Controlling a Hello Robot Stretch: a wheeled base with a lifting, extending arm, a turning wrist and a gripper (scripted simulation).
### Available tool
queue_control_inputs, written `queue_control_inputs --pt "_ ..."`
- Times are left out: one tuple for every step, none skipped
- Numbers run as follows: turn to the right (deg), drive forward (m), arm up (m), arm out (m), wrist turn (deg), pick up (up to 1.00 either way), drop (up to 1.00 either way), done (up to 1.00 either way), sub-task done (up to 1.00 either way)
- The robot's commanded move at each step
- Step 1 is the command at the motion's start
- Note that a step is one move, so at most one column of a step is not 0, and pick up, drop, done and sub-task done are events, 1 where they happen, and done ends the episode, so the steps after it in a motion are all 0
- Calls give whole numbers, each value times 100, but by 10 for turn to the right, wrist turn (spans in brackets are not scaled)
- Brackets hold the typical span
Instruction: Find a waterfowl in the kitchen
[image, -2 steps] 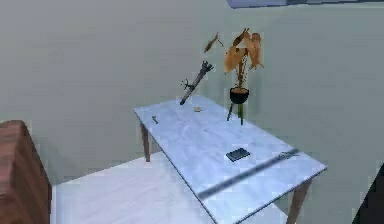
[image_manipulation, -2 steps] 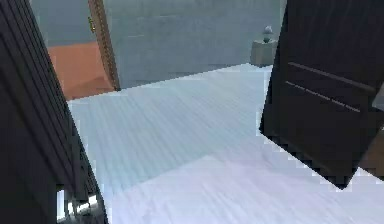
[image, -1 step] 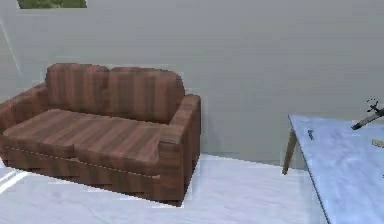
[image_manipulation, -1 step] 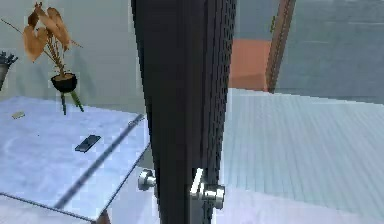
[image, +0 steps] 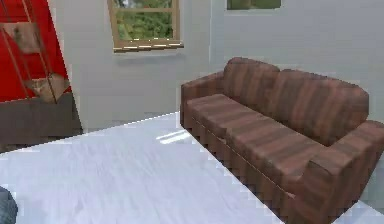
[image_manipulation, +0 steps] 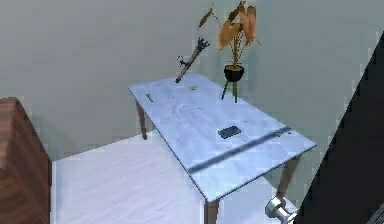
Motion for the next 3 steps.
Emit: queue_control_inputs --pt "-450 0 0 0 0 0 0 0 0" --pt "-90 0 0 0 0 0 0 0 0" --pt "0 15 0 0 0 0 0 0 0"
